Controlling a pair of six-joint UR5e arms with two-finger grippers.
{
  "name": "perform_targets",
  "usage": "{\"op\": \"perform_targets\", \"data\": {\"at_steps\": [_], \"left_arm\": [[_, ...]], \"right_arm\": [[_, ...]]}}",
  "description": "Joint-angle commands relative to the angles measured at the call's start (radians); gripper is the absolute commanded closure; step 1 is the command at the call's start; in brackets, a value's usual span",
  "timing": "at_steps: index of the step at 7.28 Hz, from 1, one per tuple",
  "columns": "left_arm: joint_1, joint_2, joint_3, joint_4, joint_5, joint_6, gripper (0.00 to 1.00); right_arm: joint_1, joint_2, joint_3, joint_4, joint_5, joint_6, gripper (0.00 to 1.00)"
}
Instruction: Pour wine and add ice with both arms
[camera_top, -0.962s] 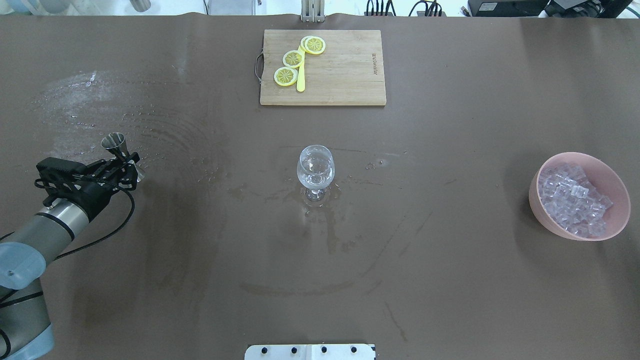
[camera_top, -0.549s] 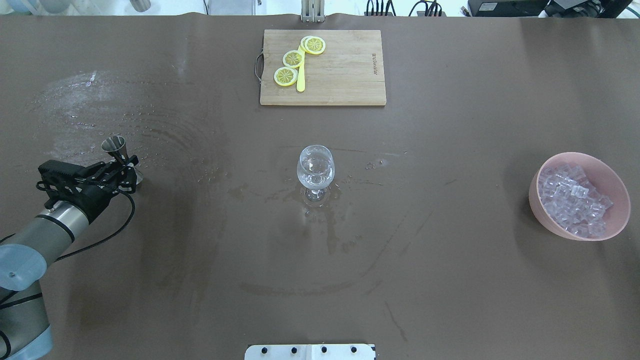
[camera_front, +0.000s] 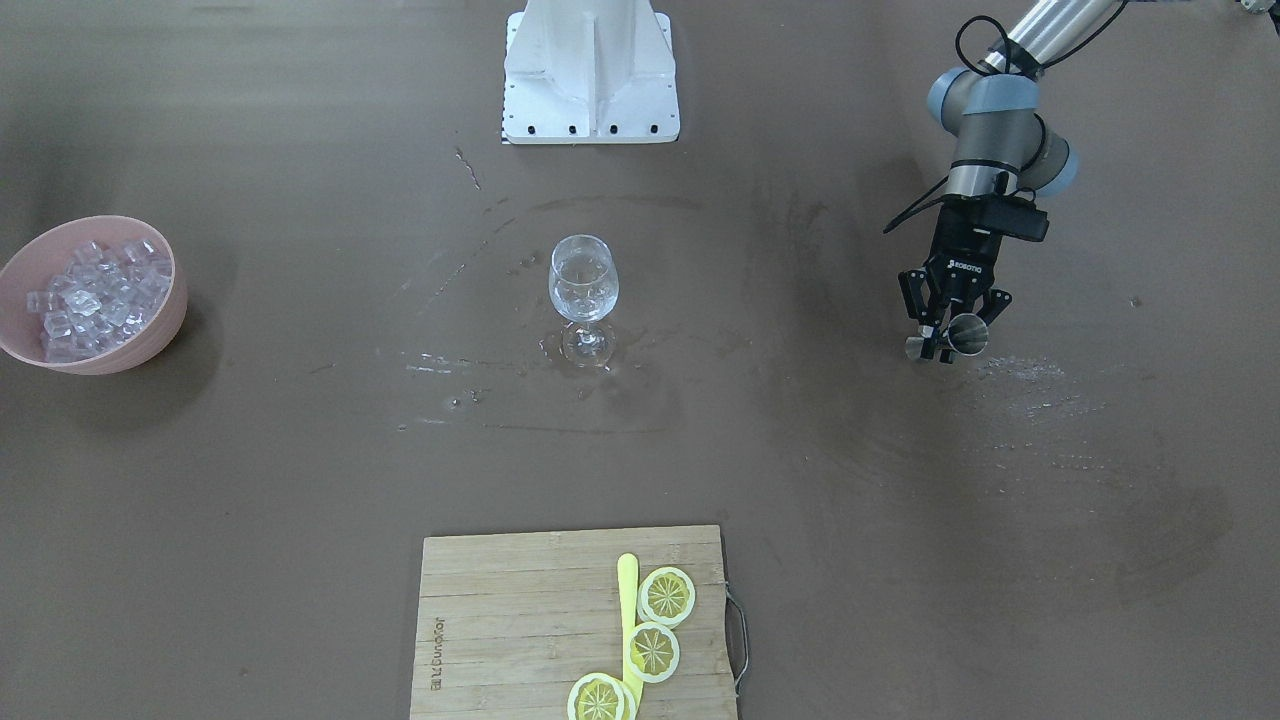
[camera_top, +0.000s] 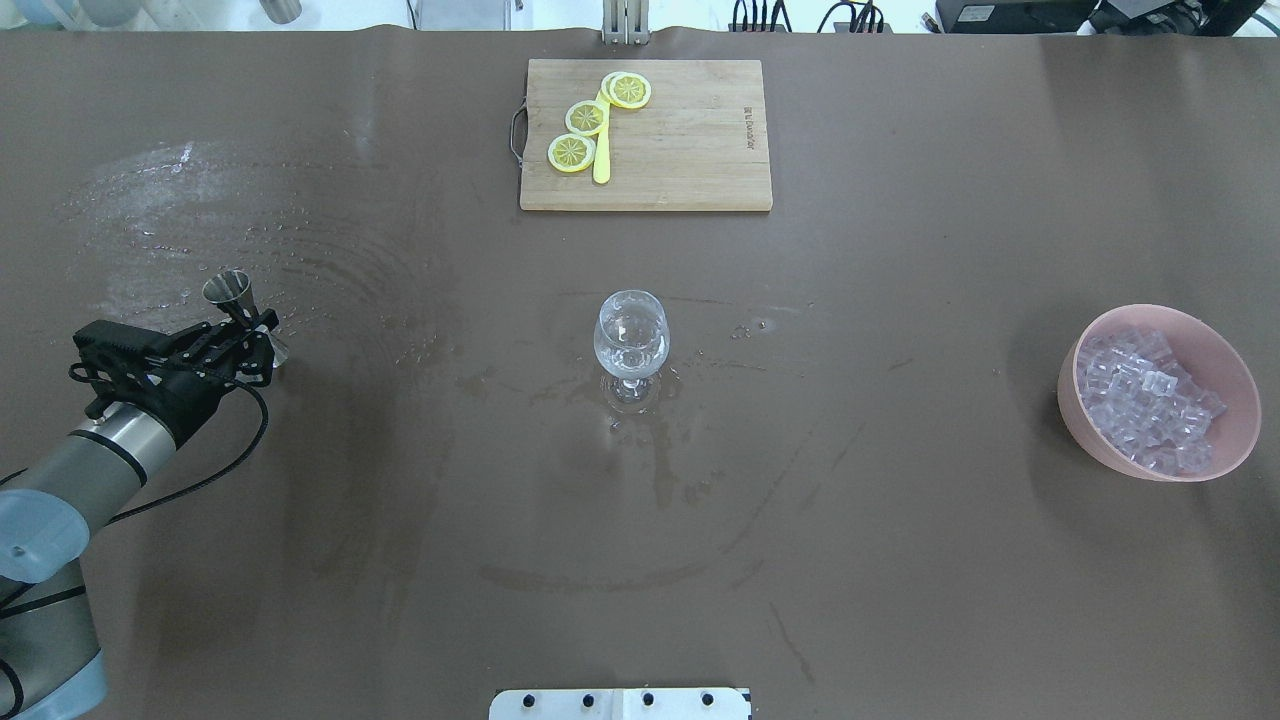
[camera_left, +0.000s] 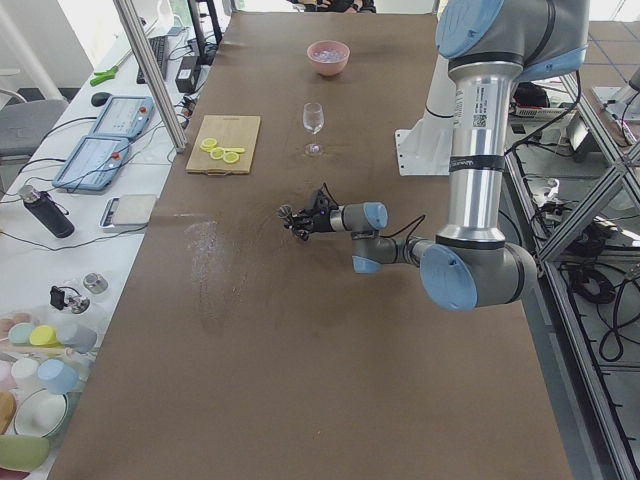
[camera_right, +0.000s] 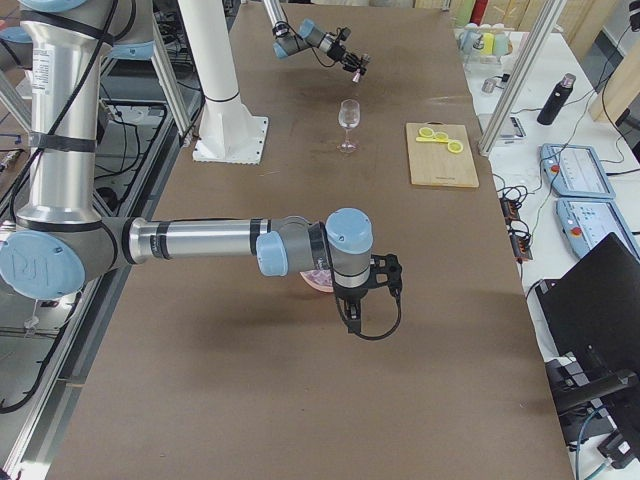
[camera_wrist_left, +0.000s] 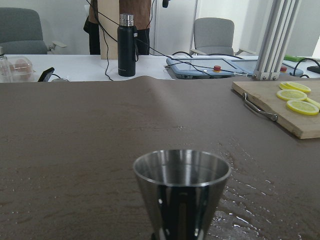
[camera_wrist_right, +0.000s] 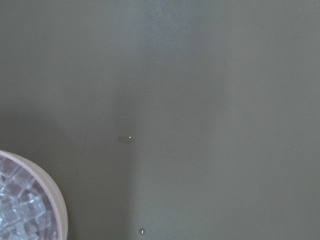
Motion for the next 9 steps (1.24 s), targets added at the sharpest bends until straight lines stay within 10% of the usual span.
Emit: {"op": "perform_targets", "data": {"at_steps": [1, 9], "left_arm": [[0.000, -0.007, 0.002, -0.010, 0.003, 0.010, 0.97], [0.000, 0.004, 0.009, -0.048, 0.001, 0.124, 0.72]], "right_arm": [[0.000, 0.000, 0.001, 0.000, 0.000, 0.000, 0.00], [0.000, 0.002, -0.002, 0.011, 0.000, 0.000, 0.00]]}}
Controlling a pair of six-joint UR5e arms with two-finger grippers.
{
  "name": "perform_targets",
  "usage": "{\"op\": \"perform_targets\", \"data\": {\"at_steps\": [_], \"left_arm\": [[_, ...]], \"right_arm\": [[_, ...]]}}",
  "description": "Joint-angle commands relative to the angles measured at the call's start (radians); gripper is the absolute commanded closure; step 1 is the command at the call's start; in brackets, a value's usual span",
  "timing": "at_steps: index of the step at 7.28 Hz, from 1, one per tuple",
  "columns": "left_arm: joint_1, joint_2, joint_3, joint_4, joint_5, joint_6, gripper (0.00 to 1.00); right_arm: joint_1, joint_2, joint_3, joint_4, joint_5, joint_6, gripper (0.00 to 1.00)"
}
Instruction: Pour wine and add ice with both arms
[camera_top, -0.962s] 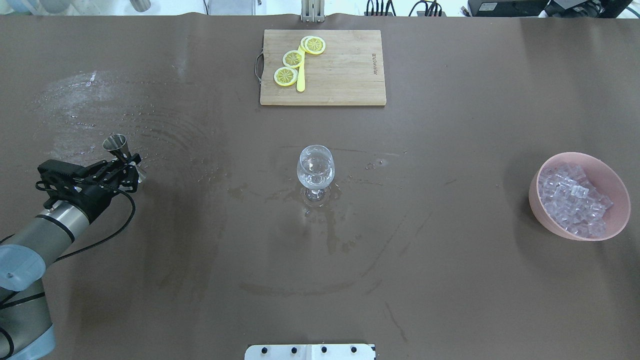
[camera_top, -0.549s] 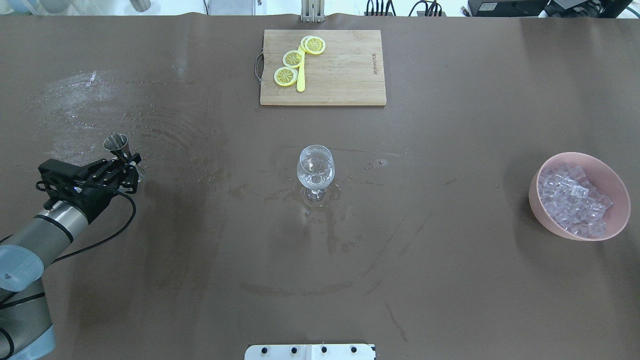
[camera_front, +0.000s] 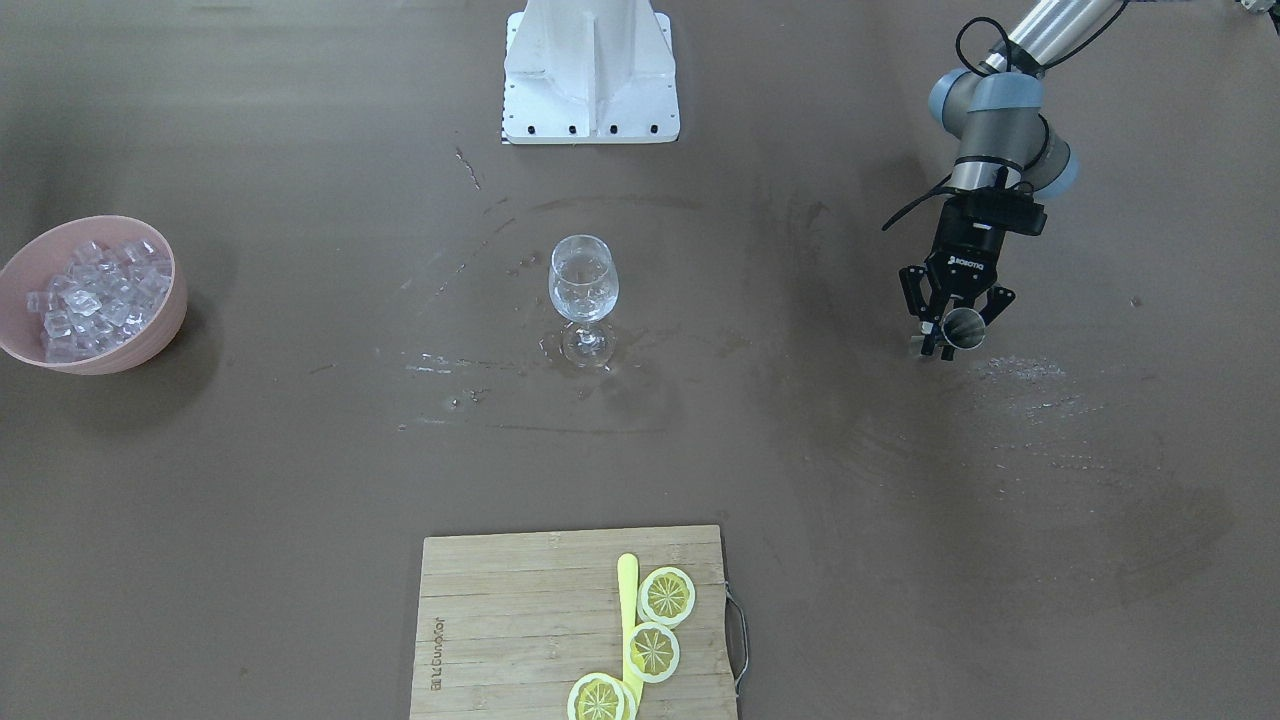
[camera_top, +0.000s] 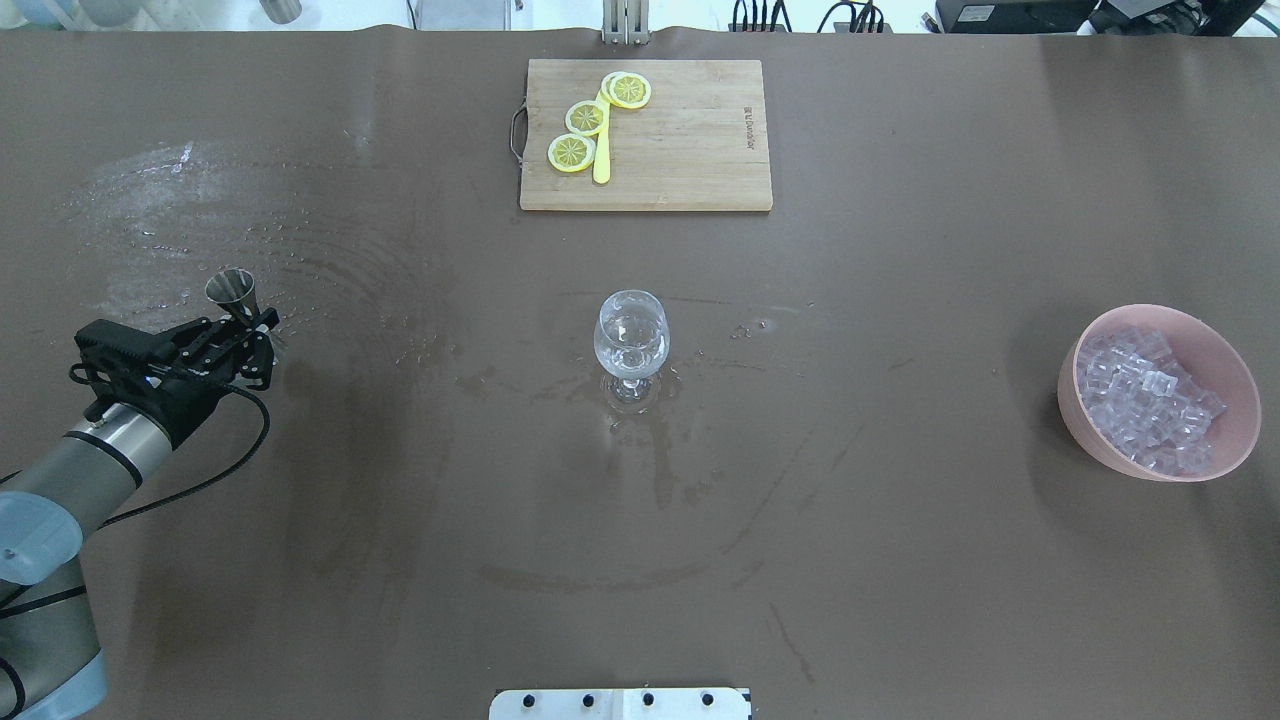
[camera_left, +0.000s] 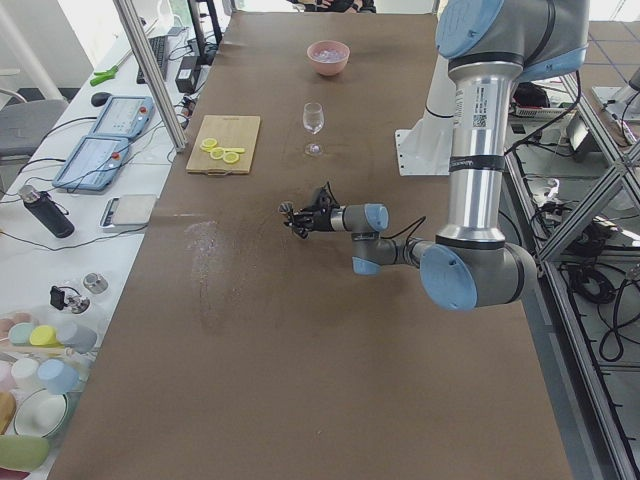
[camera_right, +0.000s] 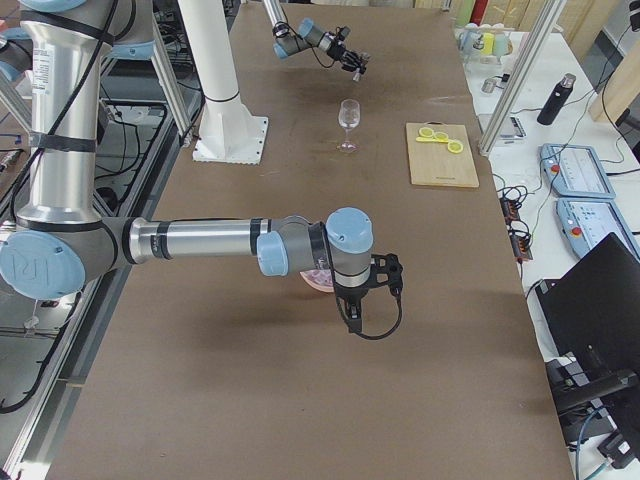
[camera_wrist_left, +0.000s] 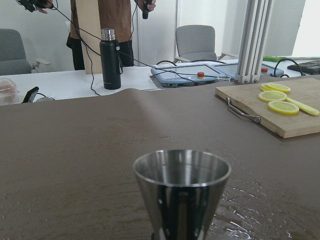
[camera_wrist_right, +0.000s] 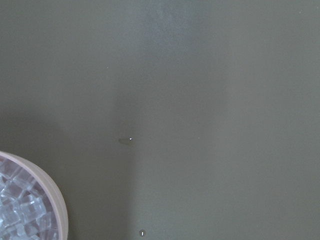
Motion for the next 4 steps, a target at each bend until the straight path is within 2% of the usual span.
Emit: {"op": "perform_targets", "data": {"at_steps": [1, 4], "left_arm": [[0.000, 0.002, 0.005, -0.014, 0.000, 0.001, 0.69], [0.000, -0.005, 0.043, -0.063, -0.003, 0.001, 0.54]], "right_arm": [[0.000, 0.000, -0.001, 0.004, 0.000, 0.000, 0.00], [0.000, -0.002, -0.001, 0.005, 0.000, 0.000, 0.00]]}}
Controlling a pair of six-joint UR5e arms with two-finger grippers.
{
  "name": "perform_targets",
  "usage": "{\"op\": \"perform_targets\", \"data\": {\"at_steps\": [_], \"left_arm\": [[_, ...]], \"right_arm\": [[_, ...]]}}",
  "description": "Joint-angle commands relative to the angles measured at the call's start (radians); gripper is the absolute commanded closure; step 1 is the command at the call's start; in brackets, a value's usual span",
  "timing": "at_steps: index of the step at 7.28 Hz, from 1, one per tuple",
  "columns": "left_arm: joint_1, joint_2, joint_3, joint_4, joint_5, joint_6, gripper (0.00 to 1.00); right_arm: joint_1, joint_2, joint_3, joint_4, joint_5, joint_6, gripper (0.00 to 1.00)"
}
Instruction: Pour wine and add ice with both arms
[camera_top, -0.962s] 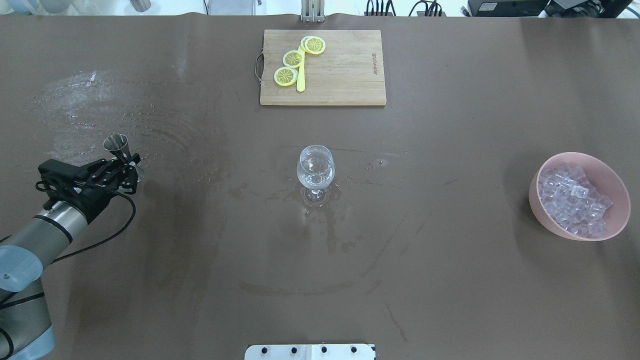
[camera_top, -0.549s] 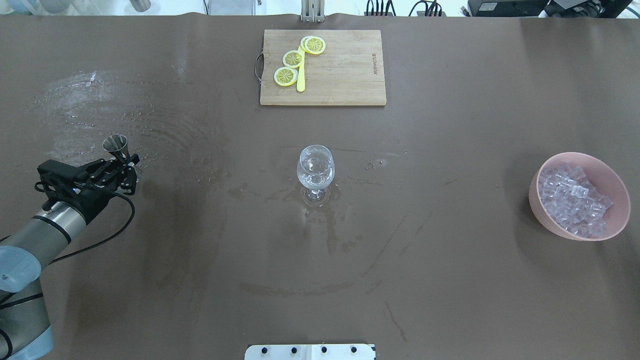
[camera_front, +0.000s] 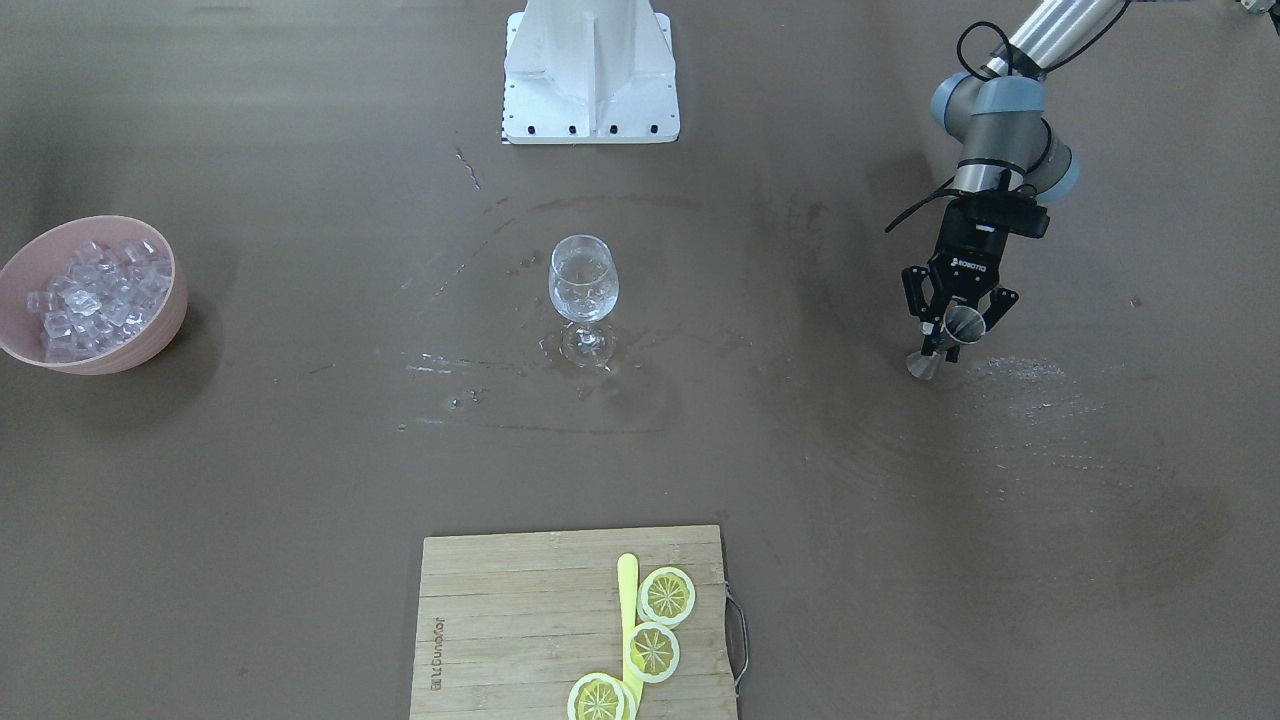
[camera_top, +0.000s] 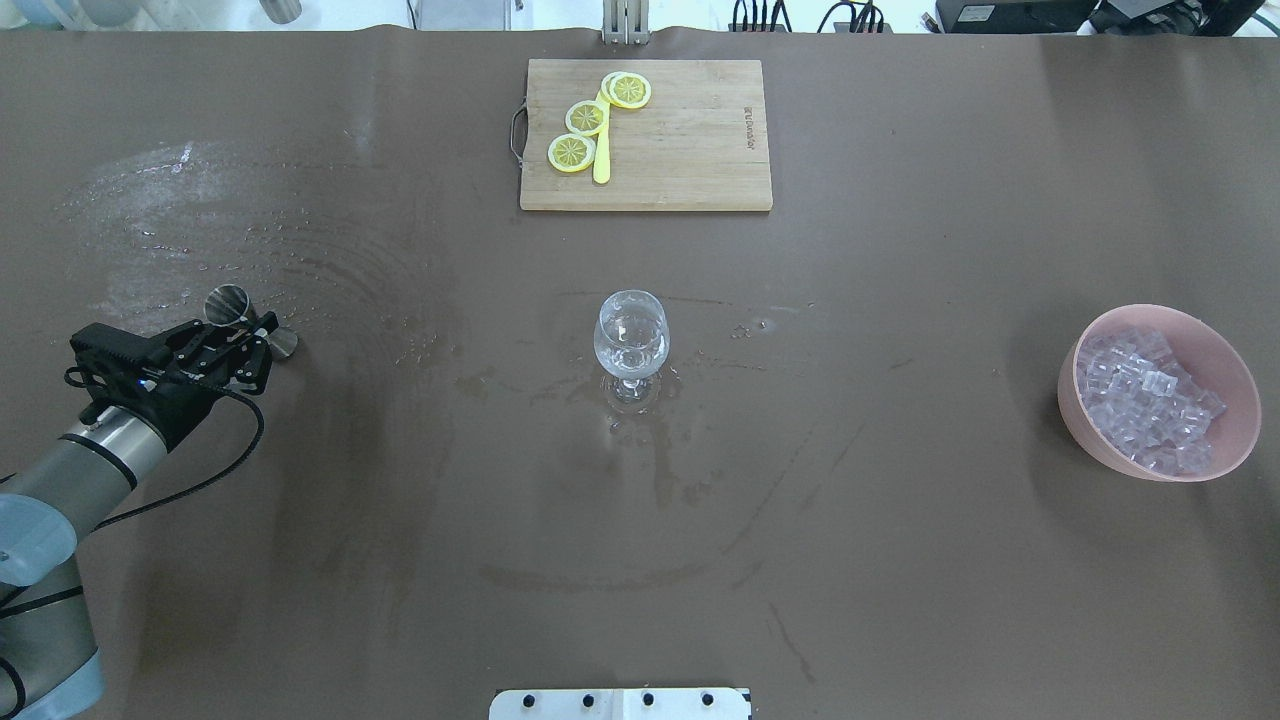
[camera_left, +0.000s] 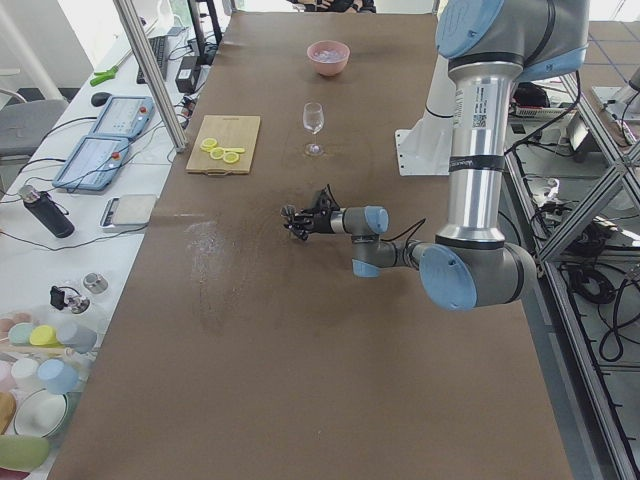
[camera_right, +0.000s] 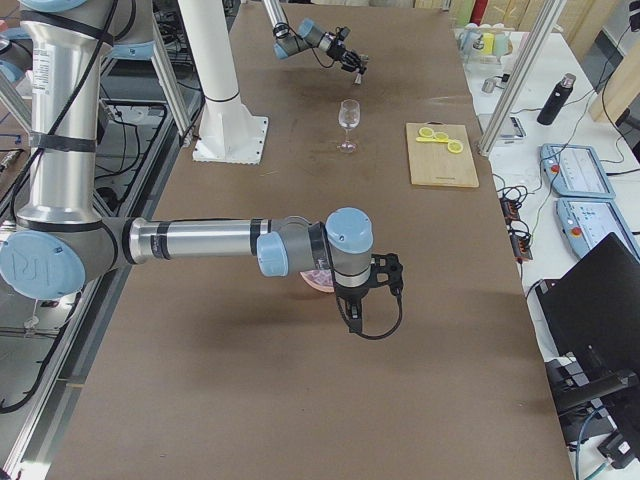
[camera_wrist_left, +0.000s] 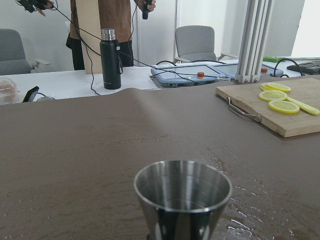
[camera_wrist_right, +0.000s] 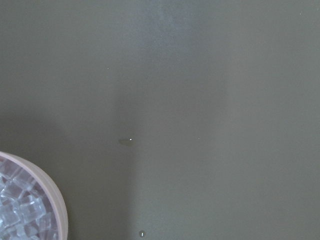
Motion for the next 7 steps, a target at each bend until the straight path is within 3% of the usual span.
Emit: {"op": "perform_targets", "data": {"at_steps": [1, 2, 3, 4, 7], "left_arm": [[0.000, 0.000, 0.008, -0.015, -0.003, 0.000, 0.51], [0.000, 0.003, 0.006, -0.017, -0.003, 0.000, 0.46], [0.000, 0.006, 0.006, -0.026, -0.003, 0.000, 0.34], [0.000, 0.009, 0.008, -0.041, -0.005, 0.011, 0.04], [0.000, 0.009, 0.008, -0.070, -0.003, 0.054, 0.03]], "right_arm": [[0.000, 0.001, 0.000, 0.001, 0.000, 0.000, 0.00], [0.000, -0.001, 0.000, 0.001, 0.000, 0.000, 0.00], [0.000, -0.001, 0.000, 0.001, 0.000, 0.000, 0.00], [0.000, -0.001, 0.002, 0.001, 0.000, 0.000, 0.00], [0.000, -0.004, 0.002, 0.001, 0.000, 0.000, 0.00]]}}
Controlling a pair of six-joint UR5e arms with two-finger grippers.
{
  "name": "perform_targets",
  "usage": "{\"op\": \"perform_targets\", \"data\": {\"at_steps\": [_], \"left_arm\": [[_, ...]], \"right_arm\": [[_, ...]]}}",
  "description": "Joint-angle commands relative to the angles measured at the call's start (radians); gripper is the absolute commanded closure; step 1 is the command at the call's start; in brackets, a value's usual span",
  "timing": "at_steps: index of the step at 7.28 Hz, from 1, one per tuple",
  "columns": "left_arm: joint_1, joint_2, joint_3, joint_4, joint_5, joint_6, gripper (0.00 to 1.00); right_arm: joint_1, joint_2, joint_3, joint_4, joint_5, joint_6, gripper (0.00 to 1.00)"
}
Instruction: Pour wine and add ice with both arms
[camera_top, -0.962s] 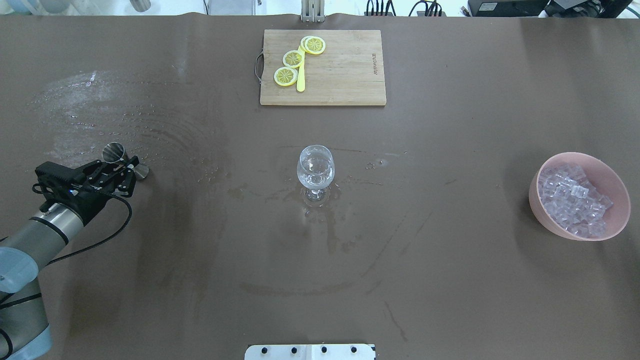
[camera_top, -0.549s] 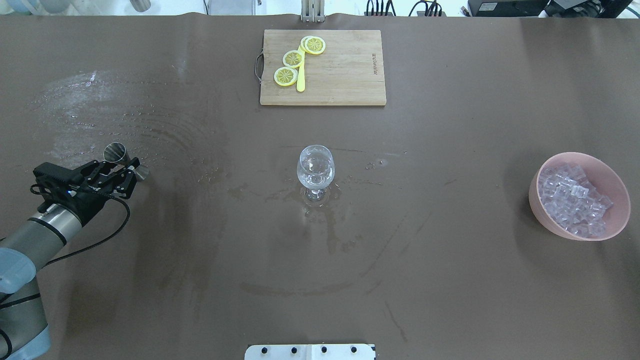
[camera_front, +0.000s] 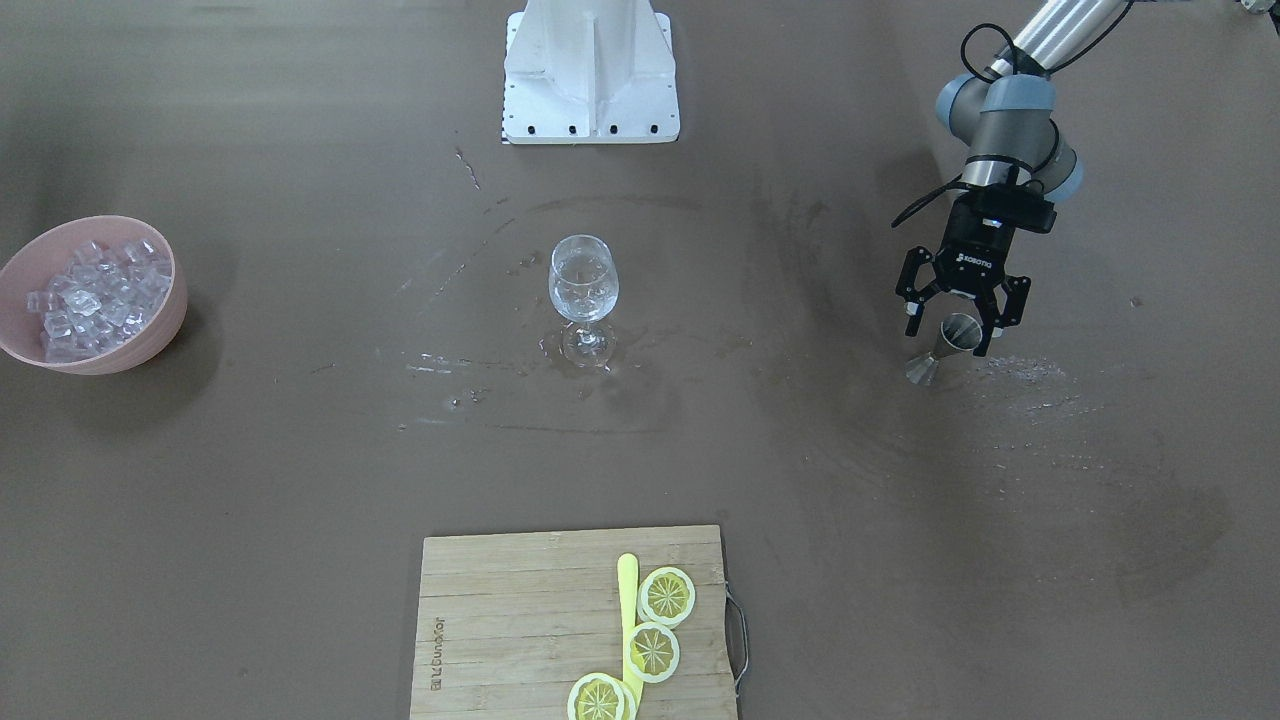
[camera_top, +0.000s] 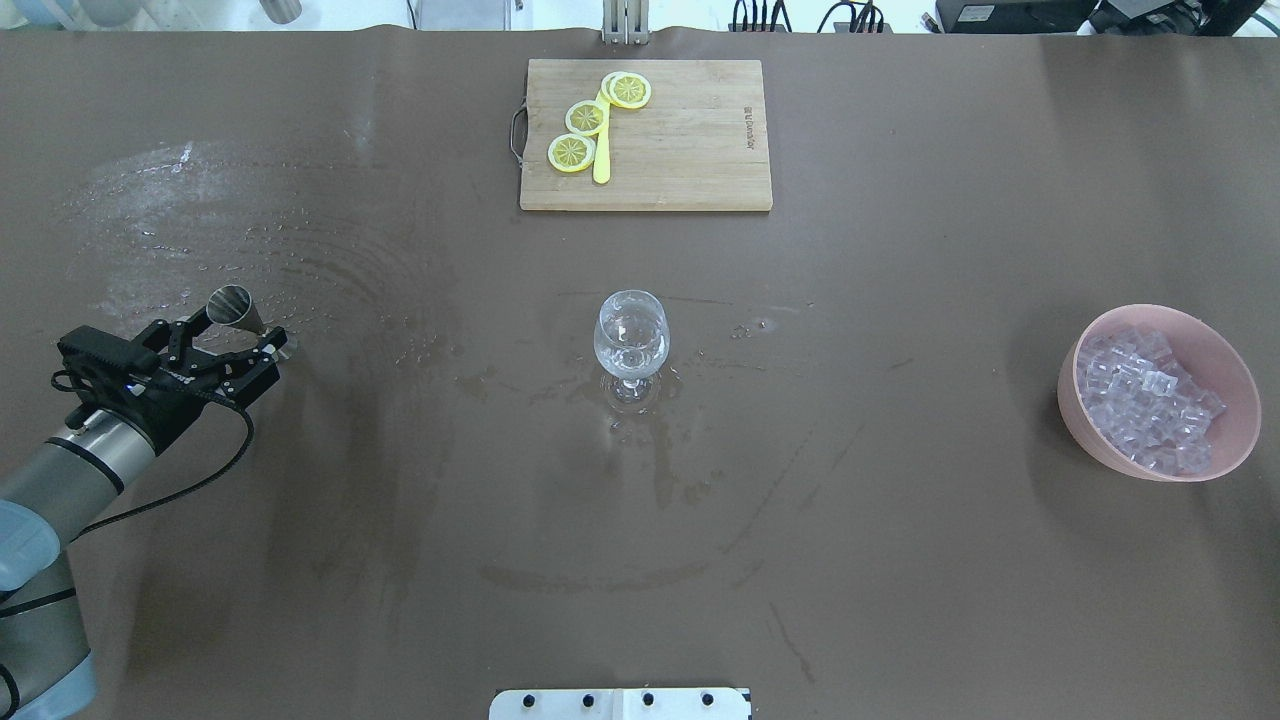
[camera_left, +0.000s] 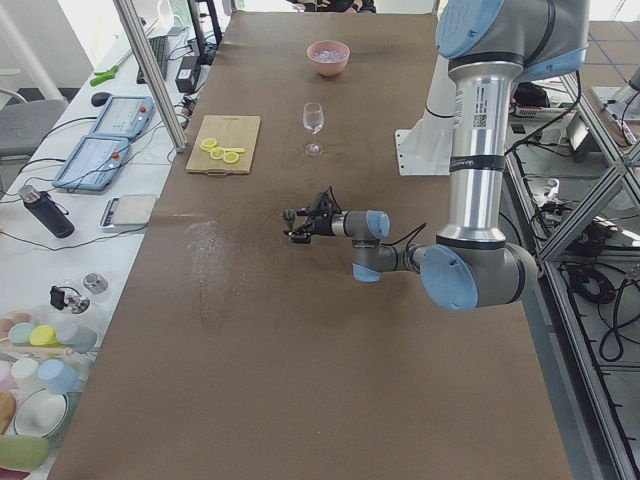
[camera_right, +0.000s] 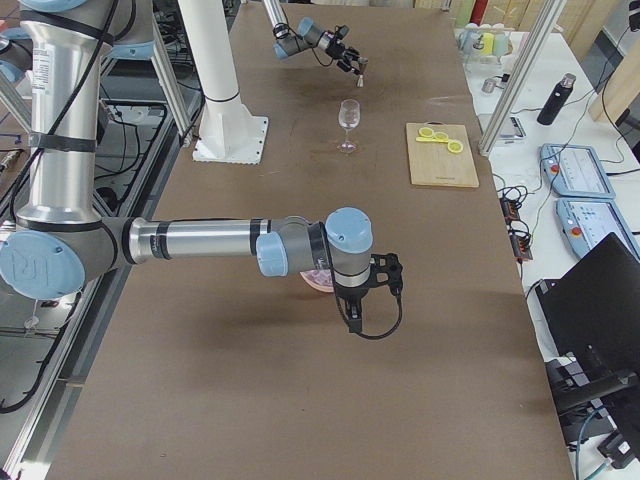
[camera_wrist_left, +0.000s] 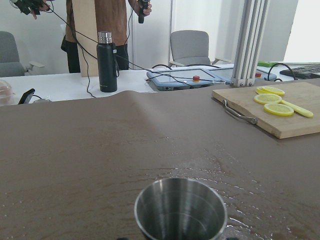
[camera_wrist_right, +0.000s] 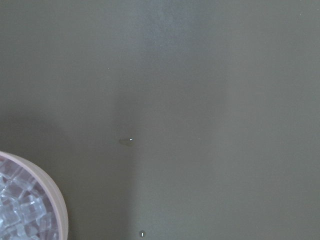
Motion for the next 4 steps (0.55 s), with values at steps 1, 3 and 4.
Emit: {"op": "perform_targets", "data": {"at_steps": [1, 3, 4], "left_arm": [[0.000, 0.000, -0.001, -0.007, 0.003, 0.007, 0.03], [0.000, 0.055, -0.009, -0.062, 0.006, 0.007, 0.03], [0.000, 0.104, -0.009, -0.108, 0.004, 0.007, 0.03]], "right_arm": [[0.000, -0.002, 0.002, 0.000, 0.000, 0.000, 0.00], [0.000, -0.004, 0.002, 0.000, 0.000, 0.000, 0.00], [0.000, -0.002, 0.002, 0.000, 0.000, 0.000, 0.00]]}}
